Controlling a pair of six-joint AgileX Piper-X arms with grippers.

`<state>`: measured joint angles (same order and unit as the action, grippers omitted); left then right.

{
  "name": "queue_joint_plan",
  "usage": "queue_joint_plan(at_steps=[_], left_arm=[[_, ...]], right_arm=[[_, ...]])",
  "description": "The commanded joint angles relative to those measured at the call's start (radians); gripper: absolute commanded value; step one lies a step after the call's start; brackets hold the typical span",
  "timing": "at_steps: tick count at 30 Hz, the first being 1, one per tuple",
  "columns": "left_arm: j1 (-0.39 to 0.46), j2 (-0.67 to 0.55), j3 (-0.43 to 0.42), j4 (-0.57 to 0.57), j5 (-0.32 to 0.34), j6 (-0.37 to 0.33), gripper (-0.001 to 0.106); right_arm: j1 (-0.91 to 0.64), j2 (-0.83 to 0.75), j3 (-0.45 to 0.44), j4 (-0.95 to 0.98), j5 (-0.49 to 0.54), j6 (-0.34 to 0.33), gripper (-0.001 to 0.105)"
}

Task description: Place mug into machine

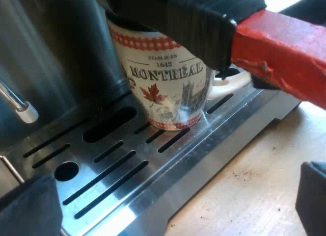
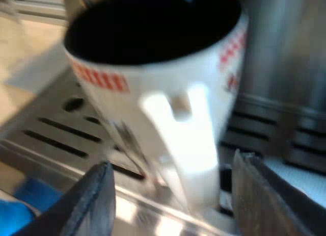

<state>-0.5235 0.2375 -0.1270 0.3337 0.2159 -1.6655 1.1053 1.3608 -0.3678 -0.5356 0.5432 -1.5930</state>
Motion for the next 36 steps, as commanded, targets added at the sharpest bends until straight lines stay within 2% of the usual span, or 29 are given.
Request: queue_joint_plan(at_steps=[1,6,10,15,21,25,30,36], left_arm=[[-0.005,-0.002,-0.001,-0.018,0.005,-0.013,0.095],[-0.005,-0.002,-0.001,-0.018,0.005,-0.013,0.095],[-0.005,-0.002,-0.001,-0.018,0.005,-0.013,0.095],[-0.005,-0.002,-0.001,-0.018,0.005,-0.02,0.095],[-0.005,-0.002,-0.001,-0.018,0.005,-0.02,0.095],[-0.005,-0.002,-0.001,-0.018,0.014,-0.02,0.095],[-0.005,-0.002,-0.001,-0.018,0.027,-0.02,0.095],[-0.005,-0.002,-0.001,-0.018,0.027,-0.02,0.095]], right_arm=[[0.015,-0.012,0.001,-0.012,0.039,0.003,0.054],[0.014,0.012,0.001,-0.053,0.044,-0.01,0.054],[0.014,0.102,0.001,-0.173,0.043,-0.011,0.054],[0.014,0.157,-0.008,-0.229,0.043,-0.02,0.054],[0.014,0.208,-0.062,-0.242,0.016,-0.045,0.051],[0.014,0.246,-0.103,-0.242,0.016,-0.049,0.04],[0.014,0.295,-0.149,-0.245,0.013,-0.049,0.04],[0.014,0.336,-0.2,-0.245,-0.046,-0.073,0.04]])
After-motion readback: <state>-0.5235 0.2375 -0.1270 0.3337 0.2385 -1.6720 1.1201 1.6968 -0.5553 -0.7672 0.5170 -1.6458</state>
